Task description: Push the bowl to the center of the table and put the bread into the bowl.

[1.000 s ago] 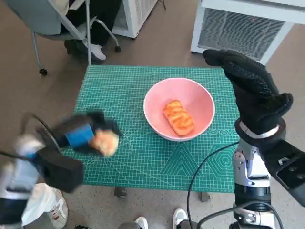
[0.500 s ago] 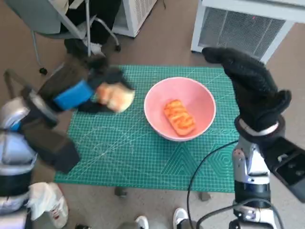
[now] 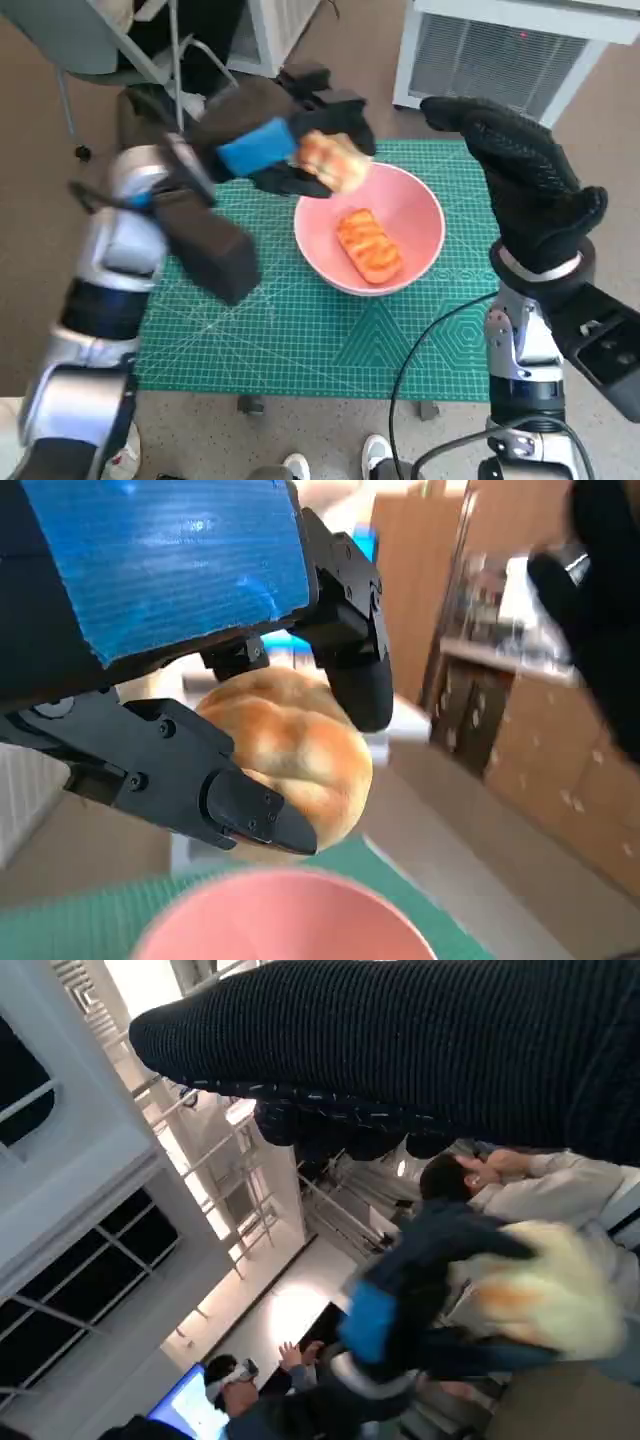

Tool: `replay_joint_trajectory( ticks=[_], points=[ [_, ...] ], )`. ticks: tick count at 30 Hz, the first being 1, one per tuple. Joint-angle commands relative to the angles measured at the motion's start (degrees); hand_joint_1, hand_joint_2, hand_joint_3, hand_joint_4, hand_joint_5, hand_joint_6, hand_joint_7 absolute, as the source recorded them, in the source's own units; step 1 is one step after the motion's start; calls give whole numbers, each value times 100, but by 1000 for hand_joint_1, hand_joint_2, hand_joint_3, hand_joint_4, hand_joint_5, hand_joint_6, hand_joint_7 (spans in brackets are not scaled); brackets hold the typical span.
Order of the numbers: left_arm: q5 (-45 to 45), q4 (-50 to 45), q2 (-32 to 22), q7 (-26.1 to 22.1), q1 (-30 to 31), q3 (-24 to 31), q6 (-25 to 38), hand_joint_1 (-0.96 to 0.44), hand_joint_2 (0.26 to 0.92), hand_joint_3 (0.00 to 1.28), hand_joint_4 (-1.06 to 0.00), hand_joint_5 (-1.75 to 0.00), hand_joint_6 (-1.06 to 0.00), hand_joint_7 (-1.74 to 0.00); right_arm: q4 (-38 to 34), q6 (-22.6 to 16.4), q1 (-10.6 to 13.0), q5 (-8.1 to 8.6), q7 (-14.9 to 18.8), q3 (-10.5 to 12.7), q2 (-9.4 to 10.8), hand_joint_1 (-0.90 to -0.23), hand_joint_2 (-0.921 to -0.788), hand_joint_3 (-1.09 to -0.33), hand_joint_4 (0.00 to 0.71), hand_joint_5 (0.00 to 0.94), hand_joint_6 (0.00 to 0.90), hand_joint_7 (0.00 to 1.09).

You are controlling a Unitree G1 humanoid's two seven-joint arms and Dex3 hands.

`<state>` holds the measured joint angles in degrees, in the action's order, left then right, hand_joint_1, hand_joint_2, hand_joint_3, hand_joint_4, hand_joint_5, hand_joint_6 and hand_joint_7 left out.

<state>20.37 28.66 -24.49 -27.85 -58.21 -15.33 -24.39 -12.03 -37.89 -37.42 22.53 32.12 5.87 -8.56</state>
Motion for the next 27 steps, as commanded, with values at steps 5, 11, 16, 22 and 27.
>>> replay_joint_trajectory(
  ticks=[5, 11, 16, 22, 27],
  points=[
    [359, 562, 103, -235, -105, -375, 365, -272, 920, 42, -219, -15, -369, -117, 78, 76, 164, 63, 31, 27, -18, -556, -921, -763, -1, 498, -1, 693],
    [273, 690, 155, -422, -25, -407, 472, -305, 921, 41, -141, -1, -327, -62, 181, 99, 205, 3, -19, 53, -47, -556, -921, -767, -1, 498, -1, 702],
    [236, 705, 185, -313, 96, -360, 389, -313, 921, 39, -96, 0, -299, -40, 131, 46, 196, -74, -56, 116, -80, -555, -921, -770, -1, 492, -1, 710],
    [150, 510, 155, -115, 251, -231, 210, -355, 918, 29, -13, 1, -246, -8, 90, 27, 154, -161, -141, 169, -97, -558, -921, -769, -1, 481, -1, 715],
    [-87, 295, 166, 27, 375, -2, 63, -458, 920, 31, -1, 1, -177, -2, 44, 13, 107, -218, -220, 200, -102, -560, -921, -757, -1, 476, -1, 710]
  ],
)
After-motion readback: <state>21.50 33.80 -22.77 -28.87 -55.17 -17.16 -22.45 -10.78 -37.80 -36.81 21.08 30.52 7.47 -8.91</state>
